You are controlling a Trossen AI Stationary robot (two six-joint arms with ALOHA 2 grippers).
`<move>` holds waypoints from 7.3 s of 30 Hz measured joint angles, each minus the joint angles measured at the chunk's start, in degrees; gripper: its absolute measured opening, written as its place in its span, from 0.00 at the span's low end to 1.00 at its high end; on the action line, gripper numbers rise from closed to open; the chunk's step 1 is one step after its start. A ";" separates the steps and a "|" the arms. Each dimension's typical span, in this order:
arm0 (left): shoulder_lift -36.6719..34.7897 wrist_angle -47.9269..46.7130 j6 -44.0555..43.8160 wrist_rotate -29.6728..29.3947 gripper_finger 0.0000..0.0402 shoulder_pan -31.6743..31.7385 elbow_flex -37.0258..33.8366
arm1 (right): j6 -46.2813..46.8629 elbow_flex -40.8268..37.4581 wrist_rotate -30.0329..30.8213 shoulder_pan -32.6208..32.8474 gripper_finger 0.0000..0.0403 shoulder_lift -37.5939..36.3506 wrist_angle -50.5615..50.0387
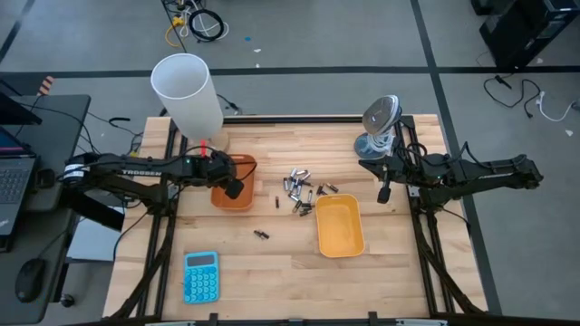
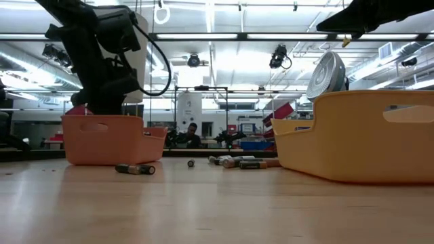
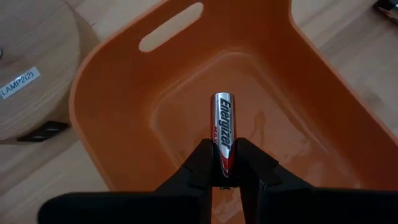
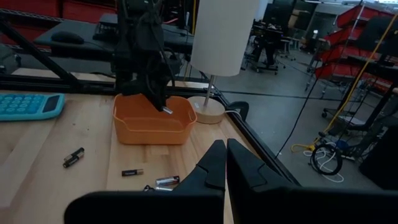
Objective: Sort batteries
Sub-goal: Put the silver battery into the orange bin
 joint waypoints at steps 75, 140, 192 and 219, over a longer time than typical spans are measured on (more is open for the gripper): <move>9.49 9.34 22.60 10.85 0.18 -0.07 -0.04 | -0.20 0.00 0.02 0.00 0.01 -0.02 0.02; 9.44 9.74 20.87 2.96 0.23 -0.04 -0.03 | -0.20 0.00 0.02 -0.01 0.01 -0.02 0.02; 9.46 5.66 30.29 29.57 0.29 -1.65 5.97 | -0.04 0.00 0.04 0.00 0.01 -0.02 0.06; 9.44 4.09 31.71 23.66 0.22 -3.32 9.31 | 2.08 0.00 -0.06 -0.02 0.01 1.55 2.53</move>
